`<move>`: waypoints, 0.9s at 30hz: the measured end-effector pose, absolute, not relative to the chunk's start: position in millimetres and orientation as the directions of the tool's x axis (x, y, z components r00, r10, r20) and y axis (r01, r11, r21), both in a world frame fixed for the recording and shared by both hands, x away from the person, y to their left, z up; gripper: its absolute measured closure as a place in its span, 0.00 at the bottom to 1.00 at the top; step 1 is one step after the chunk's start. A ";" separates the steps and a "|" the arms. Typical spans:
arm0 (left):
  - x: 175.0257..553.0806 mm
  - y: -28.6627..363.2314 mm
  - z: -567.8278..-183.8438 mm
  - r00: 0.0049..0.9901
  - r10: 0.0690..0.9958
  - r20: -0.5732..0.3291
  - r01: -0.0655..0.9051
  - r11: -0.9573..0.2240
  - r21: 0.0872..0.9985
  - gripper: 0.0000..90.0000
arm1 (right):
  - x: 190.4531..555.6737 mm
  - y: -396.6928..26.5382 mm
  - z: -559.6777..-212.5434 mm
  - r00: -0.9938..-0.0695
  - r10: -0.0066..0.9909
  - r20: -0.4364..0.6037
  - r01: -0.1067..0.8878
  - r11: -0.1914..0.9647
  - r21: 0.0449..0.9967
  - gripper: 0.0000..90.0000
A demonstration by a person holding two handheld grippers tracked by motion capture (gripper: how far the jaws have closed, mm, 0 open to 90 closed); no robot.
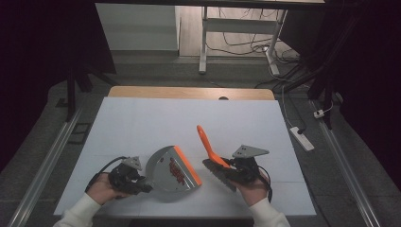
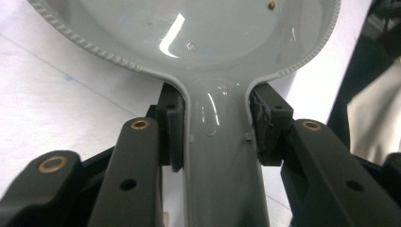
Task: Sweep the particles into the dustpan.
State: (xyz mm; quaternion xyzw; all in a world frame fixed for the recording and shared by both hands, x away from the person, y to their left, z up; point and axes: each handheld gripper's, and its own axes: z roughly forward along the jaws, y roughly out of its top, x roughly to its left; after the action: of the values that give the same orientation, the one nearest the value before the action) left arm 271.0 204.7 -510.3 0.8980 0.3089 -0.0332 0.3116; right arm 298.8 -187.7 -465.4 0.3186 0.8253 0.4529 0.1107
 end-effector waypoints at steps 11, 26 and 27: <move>274.4 221.1 -502.1 0.705 0.662 -0.256 0.644 -0.446 0.622 0.68 | 307.9 -207.8 -465.4 -0.759 0.643 0.103 0.425 0.368 0.827 0.78; 270.2 225.0 -501.4 0.635 0.720 -0.279 0.685 -0.357 0.635 0.68 | 311.9 -224.3 -466.5 -0.748 0.656 0.102 0.438 0.372 0.819 0.78; 269.7 225.2 -501.5 0.632 0.722 -0.281 0.686 -0.353 0.636 0.68 | 311.9 -225.4 -466.6 -0.748 0.656 0.100 0.436 0.372 0.819 0.78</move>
State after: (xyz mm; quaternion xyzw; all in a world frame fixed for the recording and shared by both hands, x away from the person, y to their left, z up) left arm 269.7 225.2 -501.5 0.8221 0.4283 0.0239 0.3743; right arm 311.9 -225.4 -466.6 0.3330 0.8193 0.4505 0.1219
